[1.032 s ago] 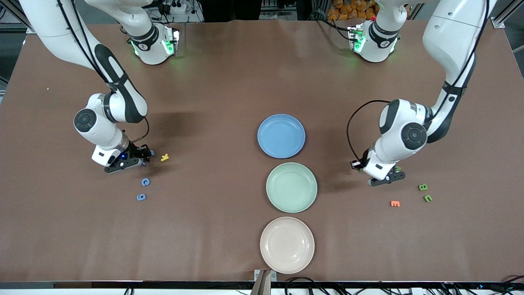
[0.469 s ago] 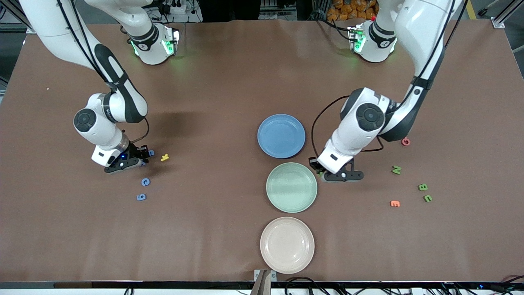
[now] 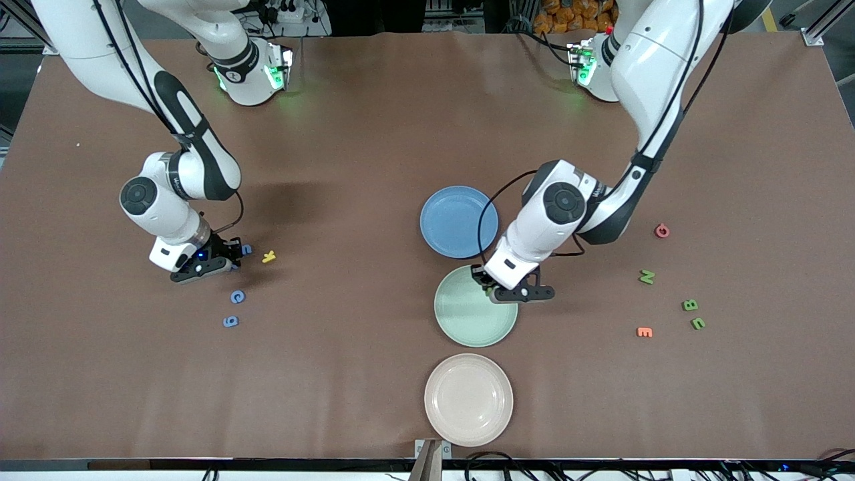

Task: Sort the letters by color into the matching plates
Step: 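Move the green I onto the green plate with the left gripper, then release the I with the left gripper while the right gripper grasps X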

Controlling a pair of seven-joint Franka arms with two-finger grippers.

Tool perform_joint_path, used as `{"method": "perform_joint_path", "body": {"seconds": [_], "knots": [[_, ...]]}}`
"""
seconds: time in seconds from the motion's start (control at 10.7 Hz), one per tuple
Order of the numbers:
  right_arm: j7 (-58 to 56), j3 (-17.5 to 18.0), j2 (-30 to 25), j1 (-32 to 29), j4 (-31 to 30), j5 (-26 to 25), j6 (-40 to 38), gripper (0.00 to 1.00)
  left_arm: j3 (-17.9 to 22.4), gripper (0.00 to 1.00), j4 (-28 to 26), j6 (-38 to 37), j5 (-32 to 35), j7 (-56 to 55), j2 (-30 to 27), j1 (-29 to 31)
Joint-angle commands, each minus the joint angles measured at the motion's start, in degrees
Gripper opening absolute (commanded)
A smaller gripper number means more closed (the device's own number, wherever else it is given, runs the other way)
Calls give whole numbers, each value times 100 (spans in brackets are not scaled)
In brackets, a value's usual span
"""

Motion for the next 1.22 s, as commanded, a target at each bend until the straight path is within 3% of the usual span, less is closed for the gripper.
{"method": "perform_joint_path", "body": {"seconds": [0.0,0.09,0.28,0.47,0.75,1.03,1.13], "knots": [[-22,92,39,-141,11,-89,73,32,54,50,405,-12,115,-305,226,-157],[-22,92,39,-141,20,-89,73,32,63,99,405,-12,141,-244,217,-148],[-22,92,74,-141,55,-89,73,27,89,100,413,-12,264,-235,164,-140],[-22,92,83,-141,73,-89,73,25,98,100,344,-126,624,-122,-54,227],[-22,92,83,-141,90,-97,47,22,89,100,151,-1336,634,1666,-476,974],[39,92,13,-106,143,-89,-6,21,89,100,-691,-1428,765,2418,-889,1652],[48,92,13,-106,169,-89,-6,21,72,100,-1259,-1010,1053,2672,-1230,1862]]}}
